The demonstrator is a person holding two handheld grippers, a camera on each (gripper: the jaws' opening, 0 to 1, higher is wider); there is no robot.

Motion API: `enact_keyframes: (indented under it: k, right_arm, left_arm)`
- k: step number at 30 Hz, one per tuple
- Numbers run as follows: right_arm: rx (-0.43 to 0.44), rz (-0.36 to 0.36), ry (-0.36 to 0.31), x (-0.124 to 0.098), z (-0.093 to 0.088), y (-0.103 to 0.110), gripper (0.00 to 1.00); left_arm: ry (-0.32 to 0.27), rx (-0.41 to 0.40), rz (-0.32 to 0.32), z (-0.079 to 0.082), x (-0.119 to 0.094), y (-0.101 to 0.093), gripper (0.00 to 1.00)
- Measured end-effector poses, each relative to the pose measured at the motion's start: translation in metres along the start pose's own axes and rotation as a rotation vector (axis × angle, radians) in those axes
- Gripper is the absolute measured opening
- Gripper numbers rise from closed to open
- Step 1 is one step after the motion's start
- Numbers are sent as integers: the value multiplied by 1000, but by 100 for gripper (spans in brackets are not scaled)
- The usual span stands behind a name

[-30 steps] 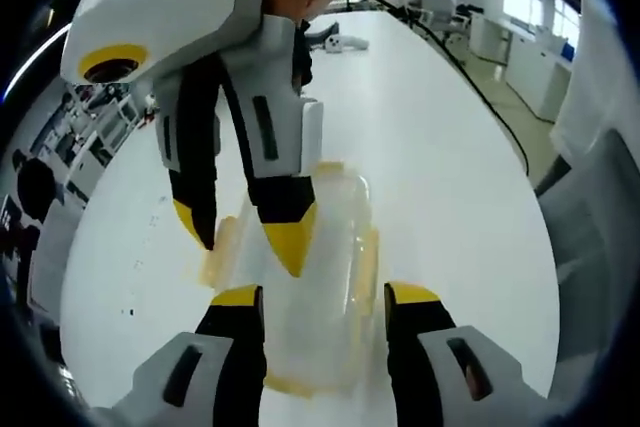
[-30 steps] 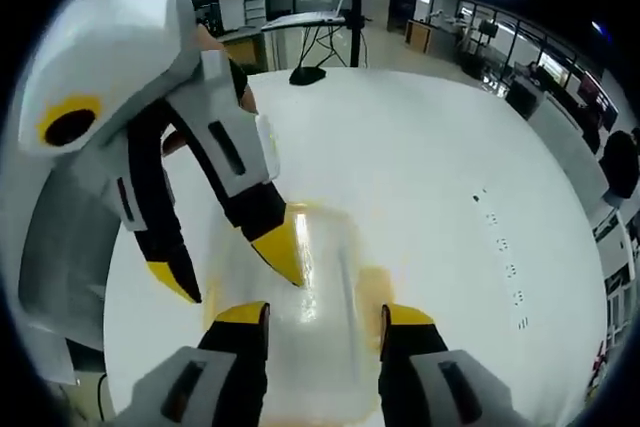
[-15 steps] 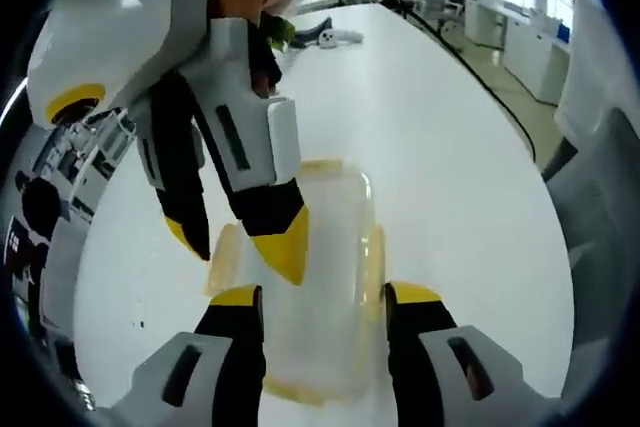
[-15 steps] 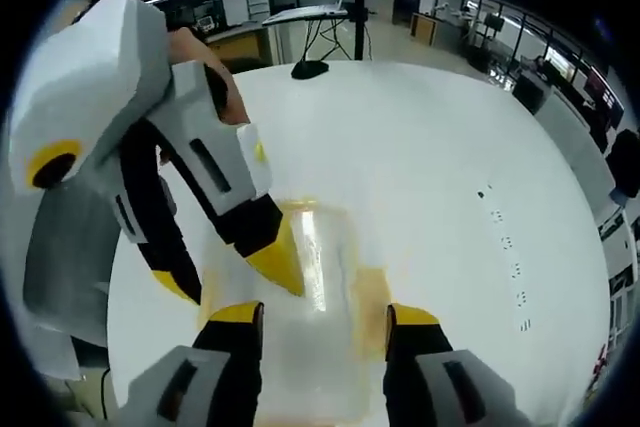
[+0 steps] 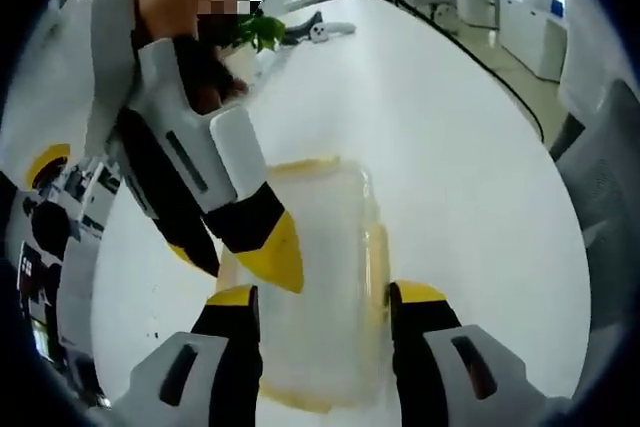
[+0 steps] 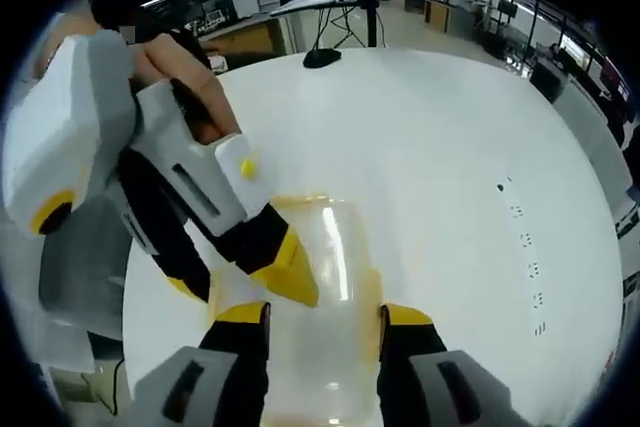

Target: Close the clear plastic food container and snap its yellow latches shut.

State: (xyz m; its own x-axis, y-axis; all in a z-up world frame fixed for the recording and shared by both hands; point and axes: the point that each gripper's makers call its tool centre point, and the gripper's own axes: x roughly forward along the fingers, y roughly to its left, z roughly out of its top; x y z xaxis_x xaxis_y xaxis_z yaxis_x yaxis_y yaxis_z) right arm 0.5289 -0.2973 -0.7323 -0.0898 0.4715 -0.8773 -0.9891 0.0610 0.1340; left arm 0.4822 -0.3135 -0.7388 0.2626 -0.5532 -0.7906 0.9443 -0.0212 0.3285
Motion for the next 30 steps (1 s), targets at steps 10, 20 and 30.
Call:
enact_keyframes:
  k: [10,20,30]
  right_arm:
    - [-10,30,36,2,0,1,39]
    - [27,85,93,2,-6,4,36]
    - [32,75,74,4,-4,1,37]
  left_arm:
    - [17,-2,66,0,5,1,45]
    - [28,-50,135,-4,4,8,41]
    - [27,-43,142,-2,3,3,42]
